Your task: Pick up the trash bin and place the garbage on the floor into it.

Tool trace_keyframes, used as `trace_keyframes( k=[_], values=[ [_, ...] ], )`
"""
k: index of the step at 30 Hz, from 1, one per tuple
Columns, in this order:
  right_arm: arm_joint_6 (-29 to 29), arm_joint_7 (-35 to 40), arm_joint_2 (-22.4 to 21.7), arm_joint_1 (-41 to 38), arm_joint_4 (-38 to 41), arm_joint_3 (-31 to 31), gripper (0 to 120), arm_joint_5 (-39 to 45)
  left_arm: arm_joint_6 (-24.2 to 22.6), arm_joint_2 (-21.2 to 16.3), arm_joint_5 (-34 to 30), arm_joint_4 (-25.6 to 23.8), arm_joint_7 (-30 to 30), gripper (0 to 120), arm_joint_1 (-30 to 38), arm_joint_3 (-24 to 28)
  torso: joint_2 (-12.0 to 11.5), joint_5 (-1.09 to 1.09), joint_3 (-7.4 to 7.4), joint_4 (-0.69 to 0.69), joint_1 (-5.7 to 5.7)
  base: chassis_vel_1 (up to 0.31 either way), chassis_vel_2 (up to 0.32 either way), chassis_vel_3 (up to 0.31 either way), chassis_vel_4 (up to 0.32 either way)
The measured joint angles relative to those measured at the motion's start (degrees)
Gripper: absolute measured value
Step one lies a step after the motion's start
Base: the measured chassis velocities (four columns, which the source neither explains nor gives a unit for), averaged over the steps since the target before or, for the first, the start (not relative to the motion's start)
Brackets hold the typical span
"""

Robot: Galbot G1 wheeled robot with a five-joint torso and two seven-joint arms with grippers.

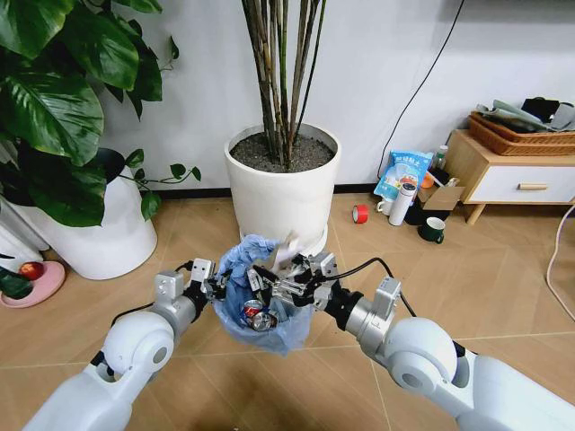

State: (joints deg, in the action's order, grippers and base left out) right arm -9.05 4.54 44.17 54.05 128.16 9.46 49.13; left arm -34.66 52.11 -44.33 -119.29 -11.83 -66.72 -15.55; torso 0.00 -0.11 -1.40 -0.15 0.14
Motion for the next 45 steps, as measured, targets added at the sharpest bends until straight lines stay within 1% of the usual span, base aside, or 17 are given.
trace_keyframes(
  k=[3,4,10,13,19,22,25,27,28,31,33,35,37,40,41,44,45],
  values=[
    [0.0,-0.1,0.0,-0.2,0.0,-0.4,96,-0.1,0.0,-0.1,0.0,-0.1,0.0,0,0.0,0.0,0.0,0.0,0.0,0.0,0.0,0.0,0.0,0.0,0.0],
    [0.0,-0.1,0.0,-0.2,0.0,-0.5,98,-0.1,0.0,-0.1,0.0,-0.2,0.0,0,0.0,-0.1,0.0,0.0,0.0,0.0,0.0,0.0,0.0,0.0,0.0],
    [0.0,0.1,0.0,0.2,0.3,-1.9,100,-0.1,0.0,-0.1,0.0,-0.4,0.0,0,-0.1,-0.1,0.0,0.0,0.0,0.0,0.0,0.0,0.0,0.0,0.0],
    [0.2,1.1,0.2,2.3,0.3,-6.3,100,-0.8,0.1,0.0,0.1,-0.5,0.0,0,-0.5,-0.3,0.0,0.0,0.0,0.0,0.0,0.0,0.0,0.0,0.0],
    [3.2,2.4,0.6,4.3,-2.5,-10.6,100,-3.4,0.6,0.1,0.6,-0.6,-0.1,0,-1.1,-0.8,0.0,0.0,0.0,0.0,0.0,0.0,0.0,0.0,0.0],
    [2.9,8.7,2.8,5.3,-5.5,-13.4,100,-9.6,0.8,0.4,1.1,-0.8,-0.3,0,-1.7,-1.5,0.0,0.0,0.0,0.01,0.0,0.0,0.0,0.0,0.0],
    [1.6,11.8,3.9,6.5,-6.6,-15.3,100,-12.6,1.0,0.6,1.7,-0.8,-0.3,0,-2.0,-2.0,0.0,0.01,0.0,0.01,0.0,0.0,0.0,0.0,0.0],
    [-0.2,14.7,5.3,9.6,-7.3,-19.1,100,-15.2,1.2,0.6,2.0,-0.9,-0.4,0,-2.6,-2.8,0.0,0.01,0.0,0.0,0.0,0.0,0.0,0.0,0.0],
    [-0.2,14.7,5.3,9.6,-7.3,-19.1,100,-15.2,1.2,0.6,2.0,-0.9,-0.4,0,-2.6,-2.8,0.0,0.01,0.0,0.0,0.0,0.0,0.0,0.0,0.0],
    [-0.2,14.3,7.0,14.3,-7.8,-24.5,100,-18.5,1.4,0.7,2.5,-1.0,-0.5,0,-2.9,-3.5,0.0,0.0,0.0,0.0,0.0,0.0,0.0,0.0,0.0],
    [-0.1,14.0,7.5,15.6,-7.8,-25.9,100,-19.1,1.5,0.9,2.7,-1.0,-0.6,0,-2.9,-3.6,0.0,0.01,0.0,0.0,0.0,0.0,0.0,0.0,0.0],
    [-0.1,13.6,9.5,19.6,-7.2,-29.8,100,-20.6,1.8,1.3,3.5,-0.9,-0.7,0,-3.0,-3.6,0.0,0.0,0.0,-0.01,0.0,0.0,0.0,0.0,0.0],
    [-0.1,13.5,9.9,20.4,-6.9,-30.6,100,-21.0,1.8,1.4,3.7,-0.9,-0.8,0,-3.1,-3.7,0.0,0.0,0.0,-0.01,0.0,0.0,0.0,0.0,0.0],
    [-0.3,13.2,13.0,25.4,-4.8,-34.4,100,-23.9,1.8,1.6,4.1,-1.1,-1.1,0,-3.8,-3.9,0.0,-0.01,0.0,0.0,0.0,0.0,0.0,0.0,0.0],
    [-0.3,13.2,13.0,25.4,-4.8,-34.4,100,-23.9,1.8,1.6,4.1,-1.1,-1.1,0,-3.8,-3.9,0.0,-0.01,0.0,0.0,0.0,0.0,0.0,0.0,0.0],
    [0.1,12.0,16.4,29.2,-3.0,-37.0,100,-28.8,1.8,2.3,4.4,-1.5,-1.5,0,-4.9,-4.6,0.0,-0.01,0.01,-0.01,-0.01,0.0,0.0,0.0,0.0],
    [0.1,12.0,16.4,29.2,-3.0,-37.0,100,-28.8,1.8,2.3,4.4,-1.5,-1.5,0,-4.9,-4.6,0.0,-0.01,0.01,-0.01,-0.01,0.0,0.0,0.0,0.0]
  ],
)
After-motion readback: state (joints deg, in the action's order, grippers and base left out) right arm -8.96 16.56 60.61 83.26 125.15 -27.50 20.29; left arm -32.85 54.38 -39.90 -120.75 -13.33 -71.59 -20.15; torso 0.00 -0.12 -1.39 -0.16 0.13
